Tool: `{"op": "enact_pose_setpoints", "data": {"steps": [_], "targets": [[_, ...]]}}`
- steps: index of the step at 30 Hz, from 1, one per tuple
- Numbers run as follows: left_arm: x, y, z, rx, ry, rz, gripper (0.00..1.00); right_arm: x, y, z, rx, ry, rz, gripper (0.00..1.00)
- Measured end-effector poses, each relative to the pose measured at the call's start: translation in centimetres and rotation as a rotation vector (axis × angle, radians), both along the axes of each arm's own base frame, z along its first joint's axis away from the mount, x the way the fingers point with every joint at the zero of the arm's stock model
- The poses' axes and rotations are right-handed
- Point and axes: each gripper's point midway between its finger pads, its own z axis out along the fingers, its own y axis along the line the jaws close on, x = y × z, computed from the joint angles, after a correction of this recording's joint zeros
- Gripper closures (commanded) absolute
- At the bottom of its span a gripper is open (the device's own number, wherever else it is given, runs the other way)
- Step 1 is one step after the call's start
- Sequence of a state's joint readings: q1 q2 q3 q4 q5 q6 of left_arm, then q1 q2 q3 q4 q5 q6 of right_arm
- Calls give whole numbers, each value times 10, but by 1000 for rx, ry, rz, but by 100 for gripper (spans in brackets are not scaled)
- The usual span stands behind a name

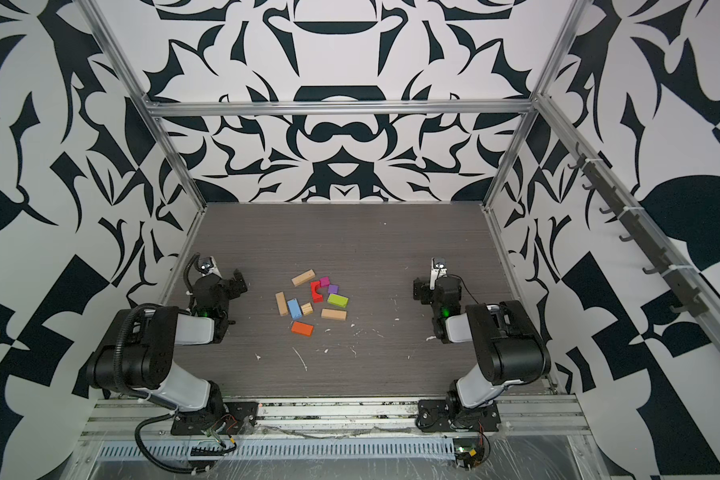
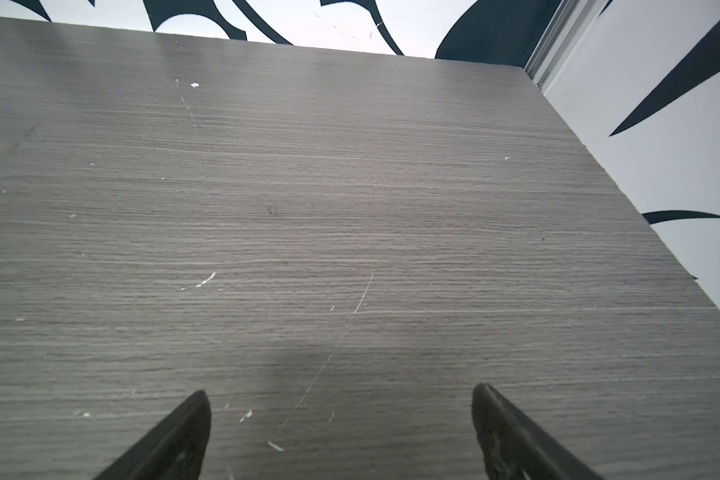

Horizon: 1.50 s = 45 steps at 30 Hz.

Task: Build the wood block tower
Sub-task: 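Raise both arms from rest and swing grippers toward the block pile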

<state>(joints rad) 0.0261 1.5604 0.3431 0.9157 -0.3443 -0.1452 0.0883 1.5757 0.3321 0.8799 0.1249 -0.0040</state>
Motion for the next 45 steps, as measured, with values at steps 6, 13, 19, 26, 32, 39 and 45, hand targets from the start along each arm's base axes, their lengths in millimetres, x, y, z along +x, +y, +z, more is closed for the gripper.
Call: {"op": "enact_pose_setpoints", "data": {"steps": [6, 13, 19, 26, 32, 39, 45], "targets": [[0, 0, 0, 0, 0, 0, 0, 0, -1, 0, -1, 0, -4, 0], [0, 0, 0, 0, -1, 0, 0, 0, -2, 1, -5, 6, -11, 0], [5, 0, 18, 0, 4, -2, 0, 12, -7, 44, -27, -19, -63, 0], [23, -10, 69, -22, -1, 9, 0, 29, -4, 98, -20, -12, -158, 0], [32, -20, 83, -152, 102, 30, 1, 45, 42, 123, -31, 117, -133, 0], [32, -43, 112, -283, 220, -35, 1, 34, 99, 132, 69, 267, -74, 0], [21, -68, 139, -355, 274, -157, 1, 8, 126, 110, 261, 412, -56, 0]]}}
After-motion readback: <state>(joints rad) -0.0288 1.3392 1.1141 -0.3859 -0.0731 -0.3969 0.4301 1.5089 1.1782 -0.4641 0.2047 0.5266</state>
